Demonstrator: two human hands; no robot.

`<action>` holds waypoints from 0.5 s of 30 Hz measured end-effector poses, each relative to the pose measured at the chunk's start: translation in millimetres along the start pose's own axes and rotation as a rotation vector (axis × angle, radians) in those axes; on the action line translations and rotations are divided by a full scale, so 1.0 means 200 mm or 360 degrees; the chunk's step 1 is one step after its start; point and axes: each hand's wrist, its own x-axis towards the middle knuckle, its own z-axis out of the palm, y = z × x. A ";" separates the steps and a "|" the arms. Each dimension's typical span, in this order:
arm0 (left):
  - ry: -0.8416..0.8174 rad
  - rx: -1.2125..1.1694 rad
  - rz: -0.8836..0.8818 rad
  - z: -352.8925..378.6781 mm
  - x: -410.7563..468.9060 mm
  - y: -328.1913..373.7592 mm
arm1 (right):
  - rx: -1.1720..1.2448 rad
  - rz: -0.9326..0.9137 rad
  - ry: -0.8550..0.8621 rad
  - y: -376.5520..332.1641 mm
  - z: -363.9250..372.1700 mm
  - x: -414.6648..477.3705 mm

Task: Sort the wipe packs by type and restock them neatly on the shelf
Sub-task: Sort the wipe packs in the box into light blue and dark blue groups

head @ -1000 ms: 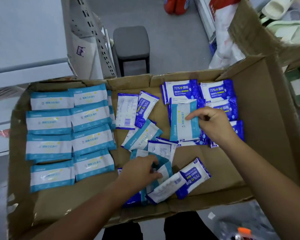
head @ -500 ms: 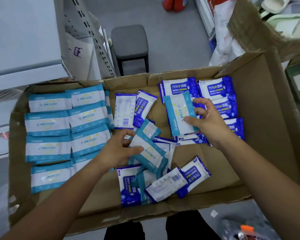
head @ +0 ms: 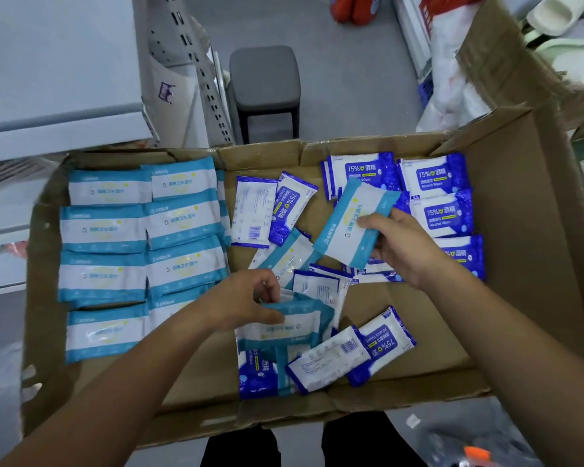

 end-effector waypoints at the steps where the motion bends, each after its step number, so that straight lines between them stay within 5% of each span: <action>1: -0.0074 0.0112 0.0012 -0.01 -0.01 0.00 | -0.0025 -0.0030 0.0007 0.00 0.01 0.00; 6: -0.0241 0.0482 0.0007 -0.05 -0.07 -0.02 | -0.0144 -0.0060 -0.0050 -0.03 0.06 -0.02; 15: 0.0631 -0.0848 -0.0249 -0.07 -0.38 -0.25 | -0.0026 0.0125 -0.0106 0.09 0.38 -0.09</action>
